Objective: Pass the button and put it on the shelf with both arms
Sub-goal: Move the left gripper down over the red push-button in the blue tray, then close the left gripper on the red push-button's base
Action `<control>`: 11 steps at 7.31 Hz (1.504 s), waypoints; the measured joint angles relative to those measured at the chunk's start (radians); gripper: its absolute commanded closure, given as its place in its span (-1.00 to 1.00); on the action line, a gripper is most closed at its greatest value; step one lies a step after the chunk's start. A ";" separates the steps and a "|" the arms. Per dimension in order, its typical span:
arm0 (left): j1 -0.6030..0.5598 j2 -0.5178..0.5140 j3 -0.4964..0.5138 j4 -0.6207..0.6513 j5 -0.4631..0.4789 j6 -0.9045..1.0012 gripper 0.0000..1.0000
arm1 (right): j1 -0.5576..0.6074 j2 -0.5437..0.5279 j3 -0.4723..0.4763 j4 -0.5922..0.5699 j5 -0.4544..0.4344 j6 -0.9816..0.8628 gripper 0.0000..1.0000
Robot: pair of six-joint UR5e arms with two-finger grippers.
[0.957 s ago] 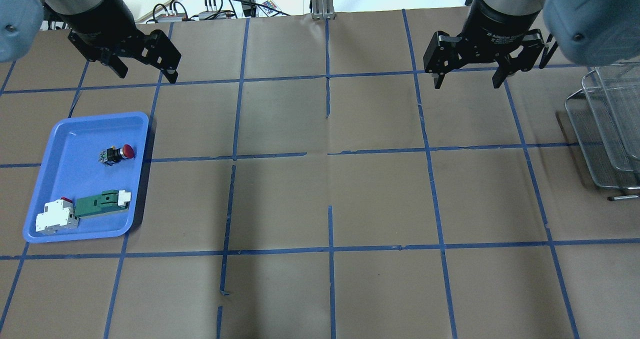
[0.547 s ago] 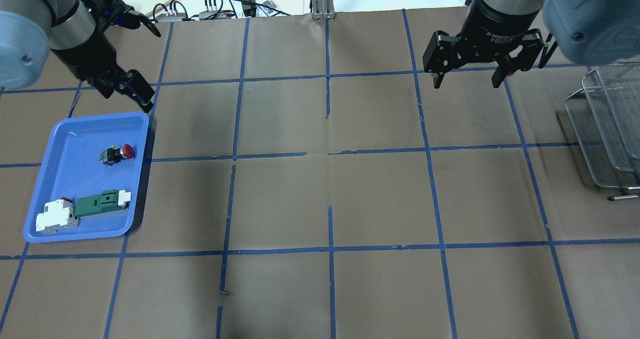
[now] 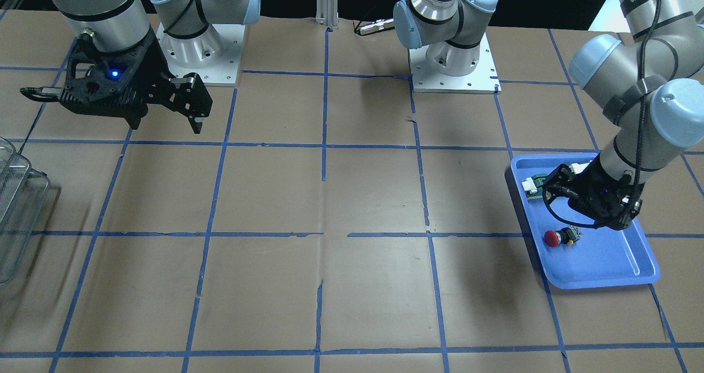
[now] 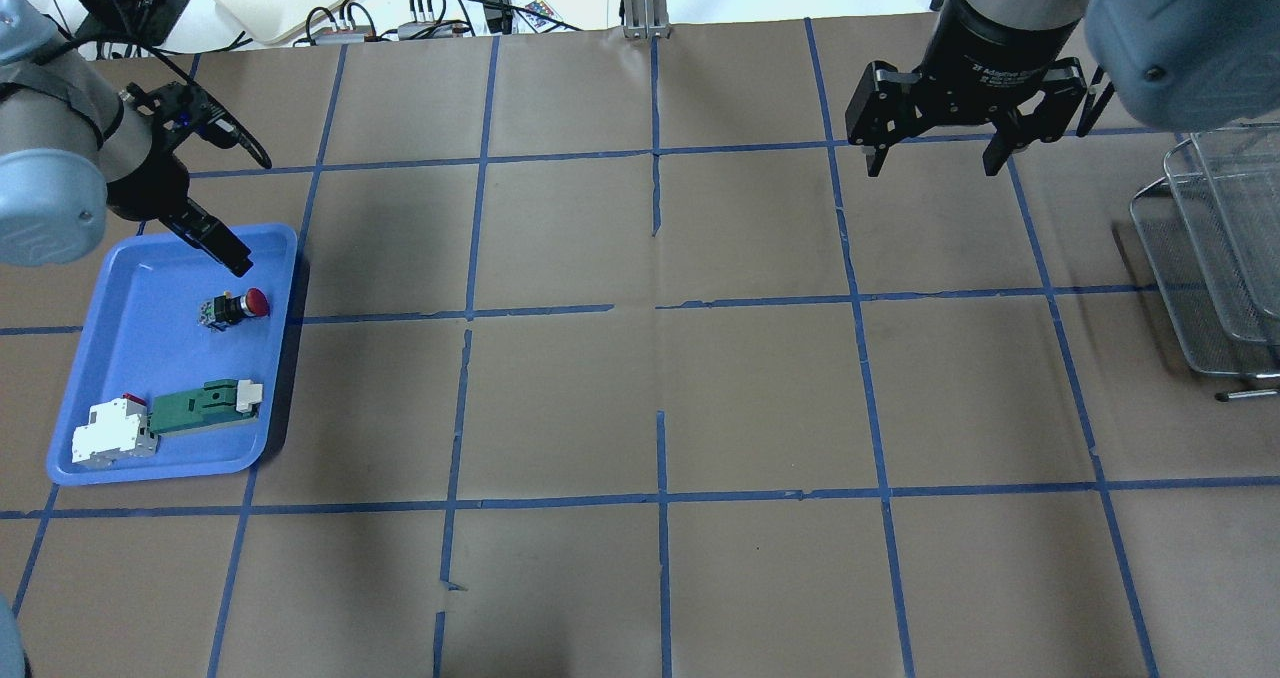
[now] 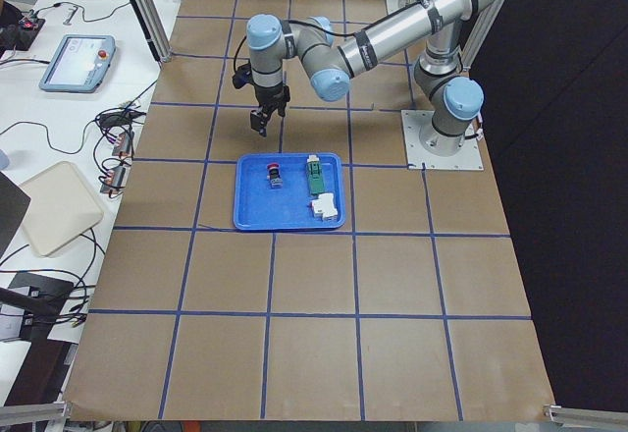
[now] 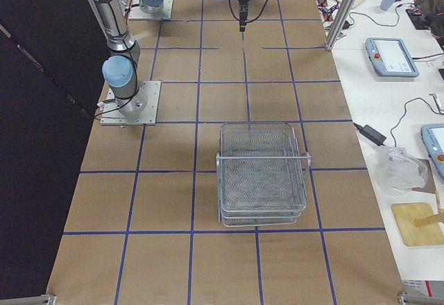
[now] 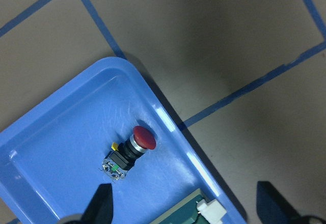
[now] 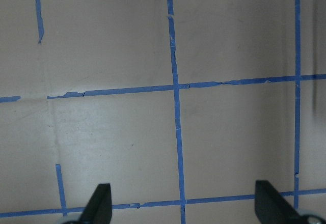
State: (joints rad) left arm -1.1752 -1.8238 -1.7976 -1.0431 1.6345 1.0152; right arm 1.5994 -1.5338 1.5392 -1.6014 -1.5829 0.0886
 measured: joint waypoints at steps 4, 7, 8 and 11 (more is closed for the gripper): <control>0.092 -0.103 -0.075 0.160 0.014 0.476 -1.00 | 0.001 0.000 0.001 -0.002 -0.001 0.000 -1.00; 0.119 -0.166 -0.066 0.238 0.029 0.683 -0.80 | 0.000 0.001 0.000 -0.002 0.000 -0.001 -1.00; 0.119 -0.177 -0.066 0.243 0.029 0.694 -0.80 | 0.000 0.000 0.001 -0.002 -0.001 -0.001 -1.00; 0.120 -0.194 -0.067 0.246 0.023 0.696 0.06 | 0.001 0.000 0.001 -0.002 0.000 -0.001 -1.00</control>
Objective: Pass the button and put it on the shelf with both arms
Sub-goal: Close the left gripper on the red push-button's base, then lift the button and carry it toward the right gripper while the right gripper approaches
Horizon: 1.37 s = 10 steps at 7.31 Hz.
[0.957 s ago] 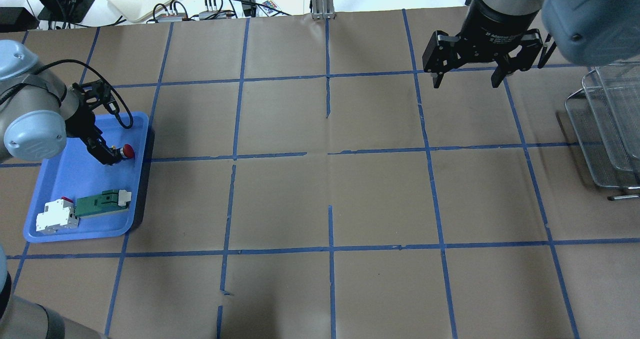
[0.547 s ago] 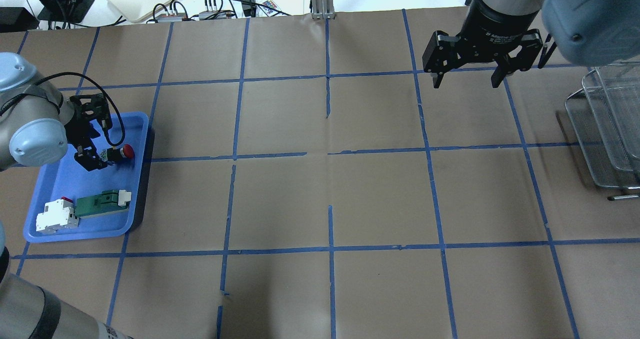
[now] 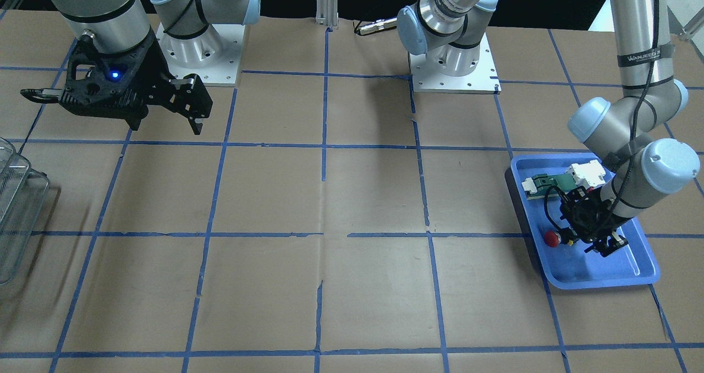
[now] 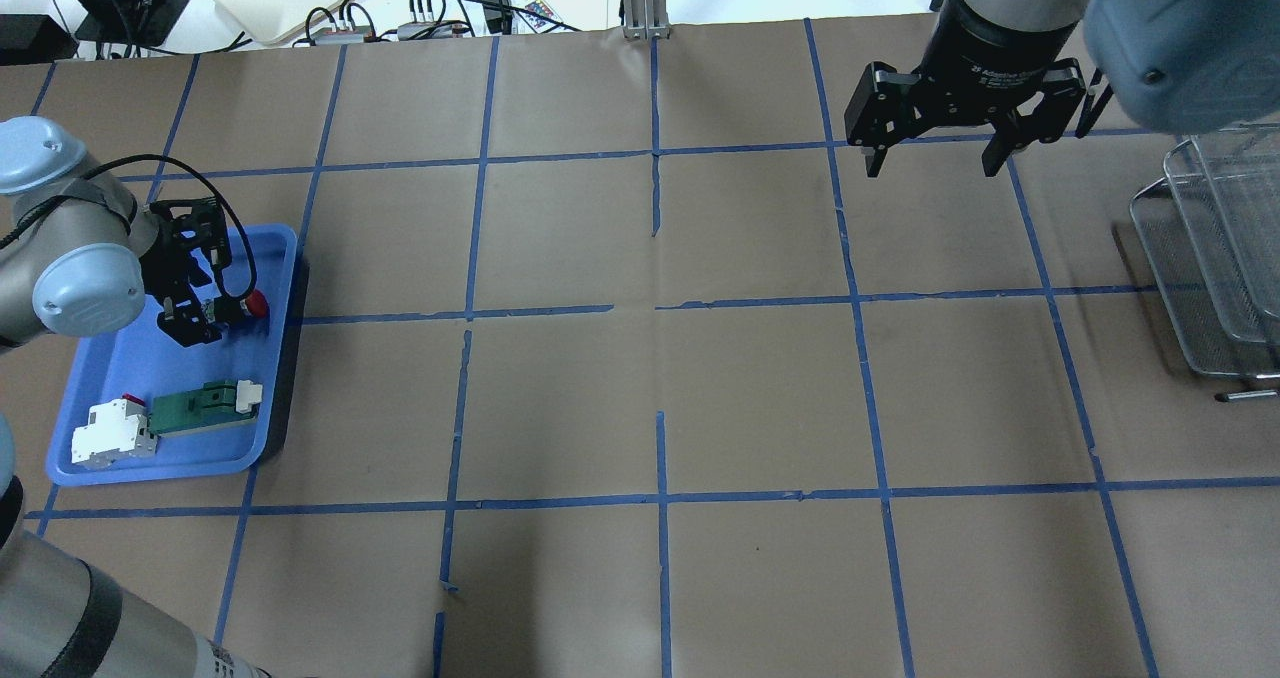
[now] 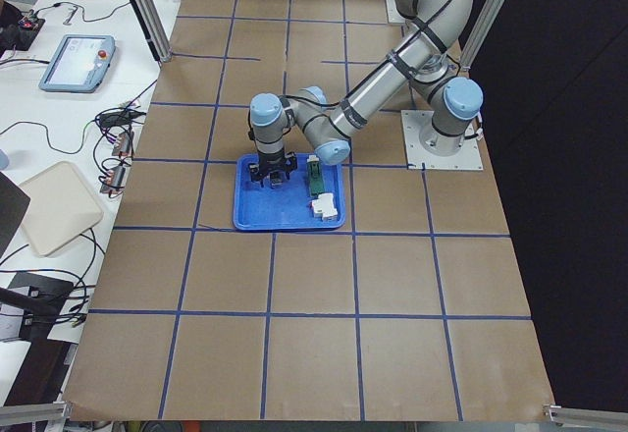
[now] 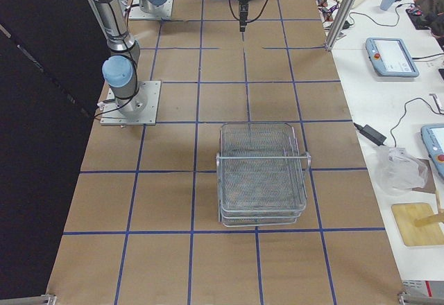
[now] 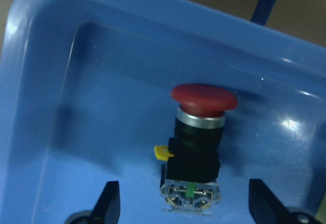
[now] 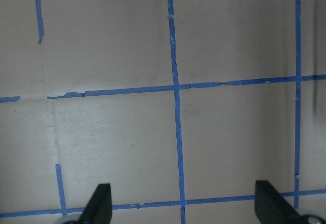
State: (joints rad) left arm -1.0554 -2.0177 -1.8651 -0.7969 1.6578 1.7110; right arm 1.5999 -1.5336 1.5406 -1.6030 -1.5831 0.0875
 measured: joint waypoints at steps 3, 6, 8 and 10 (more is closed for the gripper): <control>0.000 -0.005 -0.001 0.002 -0.001 -0.002 1.00 | 0.000 0.000 0.000 0.000 0.000 0.000 -1.00; -0.011 0.022 0.018 -0.012 -0.010 0.001 1.00 | -0.002 0.001 -0.004 0.000 0.005 -0.003 -1.00; -0.077 0.071 0.061 -0.102 -0.039 -0.022 1.00 | -0.004 0.003 -0.026 -0.003 0.046 -0.009 -1.00; -0.187 0.129 0.134 -0.272 -0.074 -0.118 1.00 | -0.007 0.020 -0.076 -0.003 0.170 -0.030 -1.00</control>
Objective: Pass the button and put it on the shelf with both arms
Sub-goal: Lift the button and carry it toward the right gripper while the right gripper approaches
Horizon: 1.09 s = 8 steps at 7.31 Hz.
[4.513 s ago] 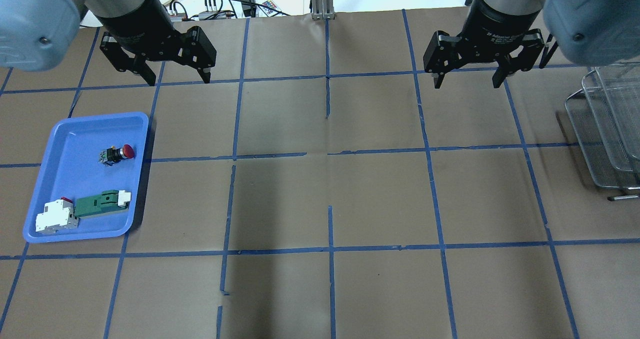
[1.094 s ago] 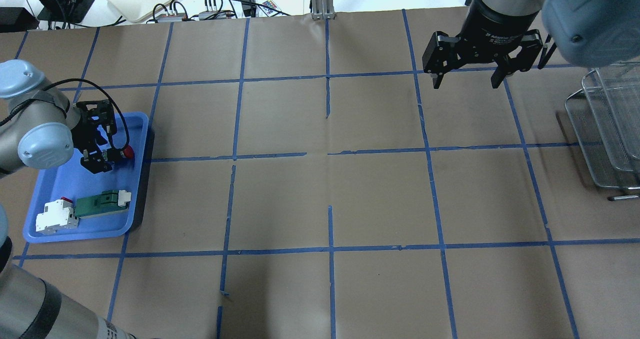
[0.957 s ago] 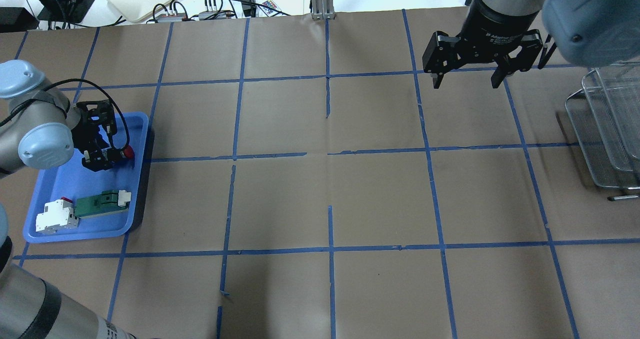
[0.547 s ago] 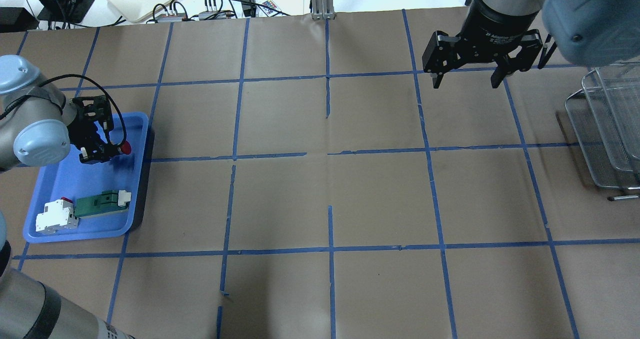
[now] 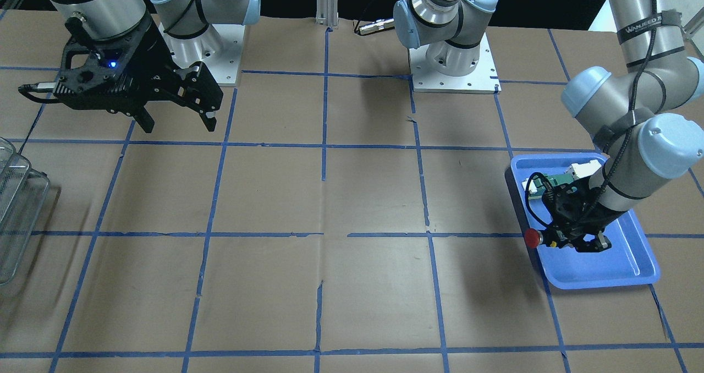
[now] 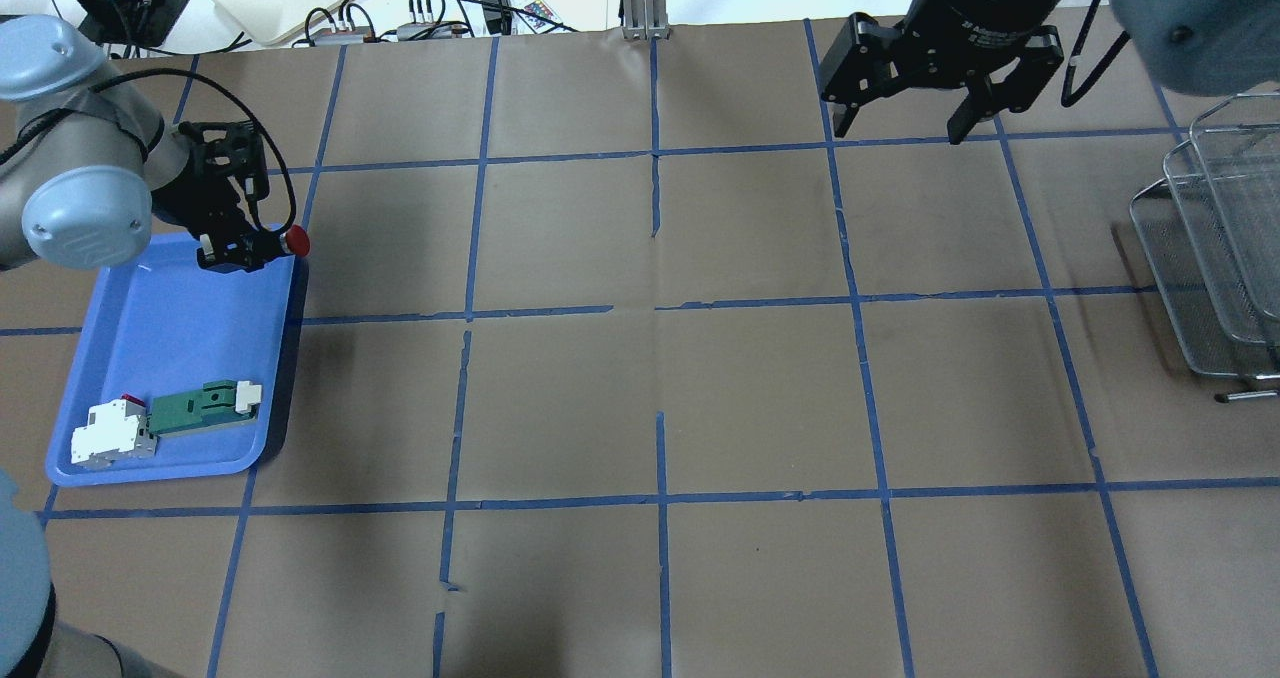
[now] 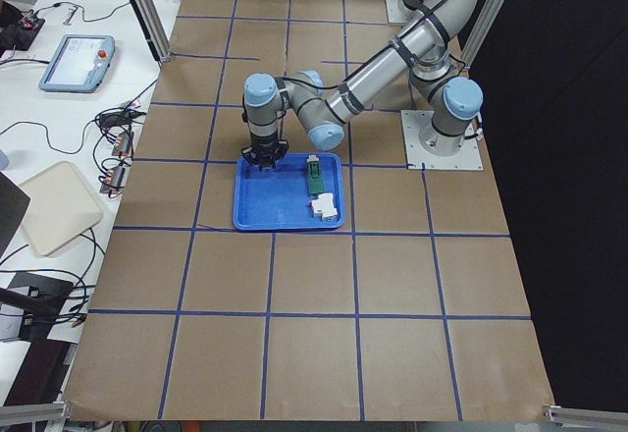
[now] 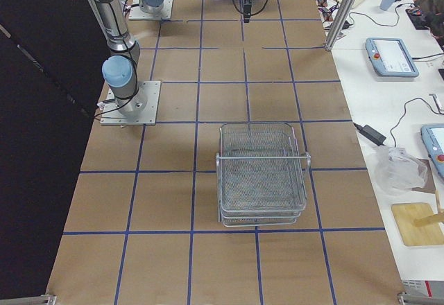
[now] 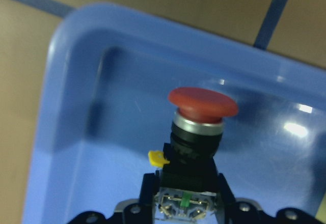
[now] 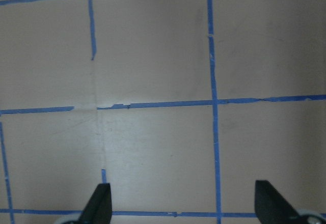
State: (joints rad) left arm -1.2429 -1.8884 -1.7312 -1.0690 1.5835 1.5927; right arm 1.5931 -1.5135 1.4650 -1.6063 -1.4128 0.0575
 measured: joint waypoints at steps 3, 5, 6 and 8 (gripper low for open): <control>-0.197 0.077 0.087 -0.201 -0.123 -0.169 1.00 | -0.003 0.013 -0.014 -0.001 0.083 -0.251 -1.00; -0.308 0.123 0.105 -0.227 -0.188 -0.316 1.00 | -0.025 0.009 -0.012 -0.070 0.190 -0.490 -1.00; -0.360 0.135 0.118 -0.229 -0.216 -0.398 1.00 | -0.043 0.008 -0.011 -0.091 0.230 -0.626 -1.00; -0.433 0.134 0.172 -0.237 -0.298 -0.480 1.00 | -0.060 0.004 -0.008 -0.082 0.297 -0.862 -1.00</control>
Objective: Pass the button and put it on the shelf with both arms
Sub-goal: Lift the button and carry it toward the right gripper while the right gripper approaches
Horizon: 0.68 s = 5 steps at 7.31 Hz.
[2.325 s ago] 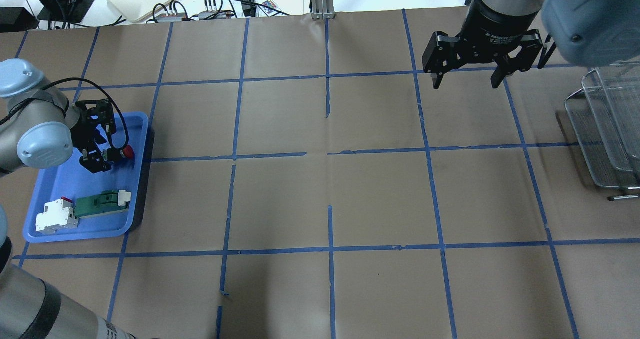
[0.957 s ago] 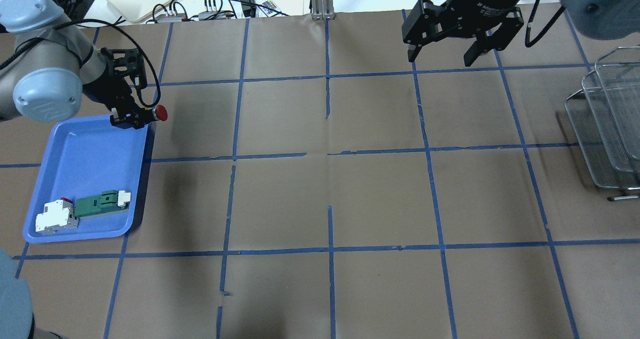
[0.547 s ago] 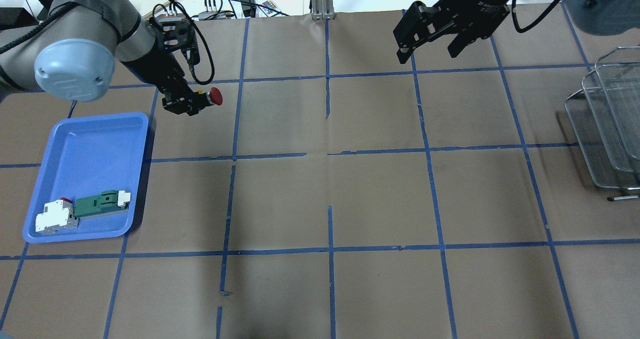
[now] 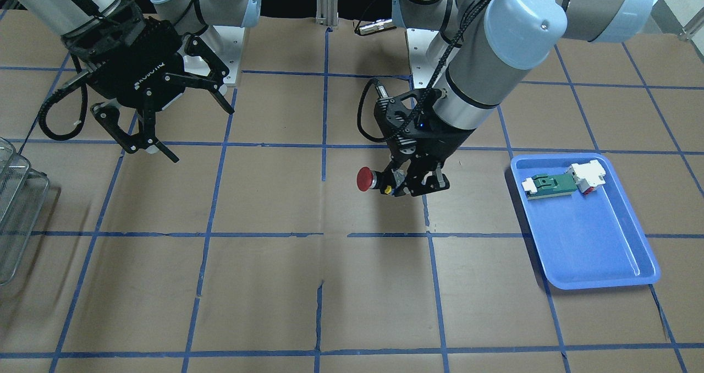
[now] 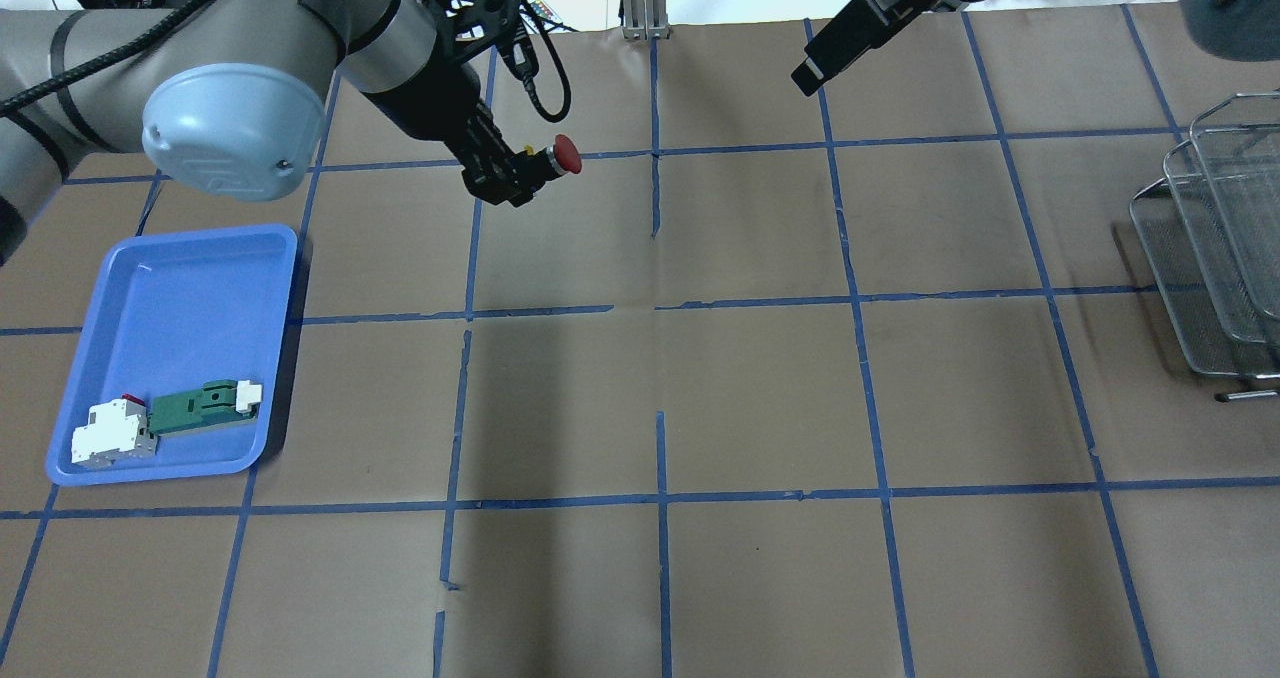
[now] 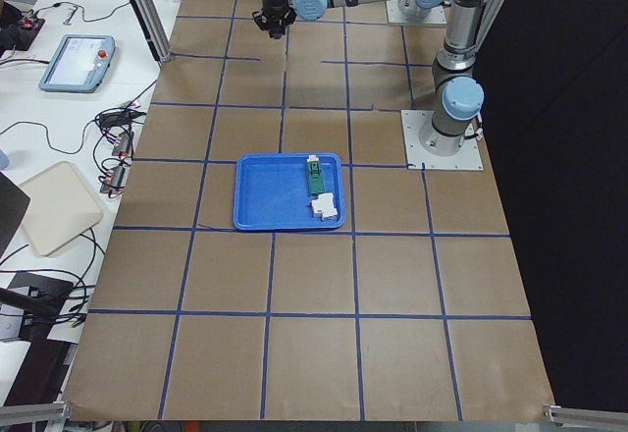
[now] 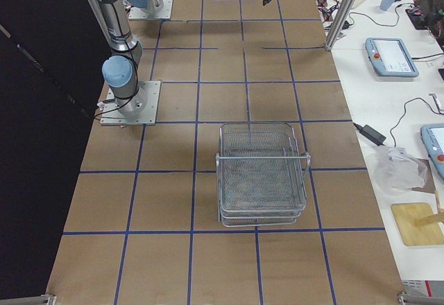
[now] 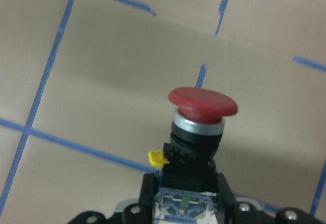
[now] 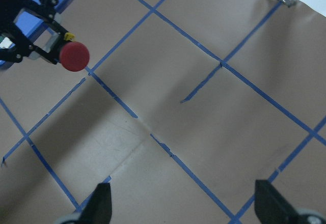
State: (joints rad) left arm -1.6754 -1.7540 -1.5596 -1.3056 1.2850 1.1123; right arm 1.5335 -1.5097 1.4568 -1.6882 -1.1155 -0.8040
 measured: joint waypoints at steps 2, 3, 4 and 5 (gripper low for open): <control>-0.056 -0.018 0.054 -0.027 -0.037 -0.035 1.00 | -0.002 -0.001 0.001 0.025 0.099 -0.226 -1.00; -0.072 -0.023 0.068 -0.033 -0.058 -0.062 1.00 | -0.002 0.001 0.002 0.051 0.123 -0.354 -1.00; -0.082 -0.025 0.078 -0.035 -0.083 -0.083 1.00 | -0.005 0.007 0.004 0.077 0.143 -0.472 -1.00; -0.092 -0.026 0.087 -0.037 -0.107 -0.103 1.00 | -0.010 0.014 0.011 0.090 0.168 -0.561 -1.00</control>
State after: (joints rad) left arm -1.7675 -1.7796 -1.4723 -1.3422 1.1783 1.0096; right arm 1.5237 -1.4956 1.4678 -1.5980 -0.9477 -1.3654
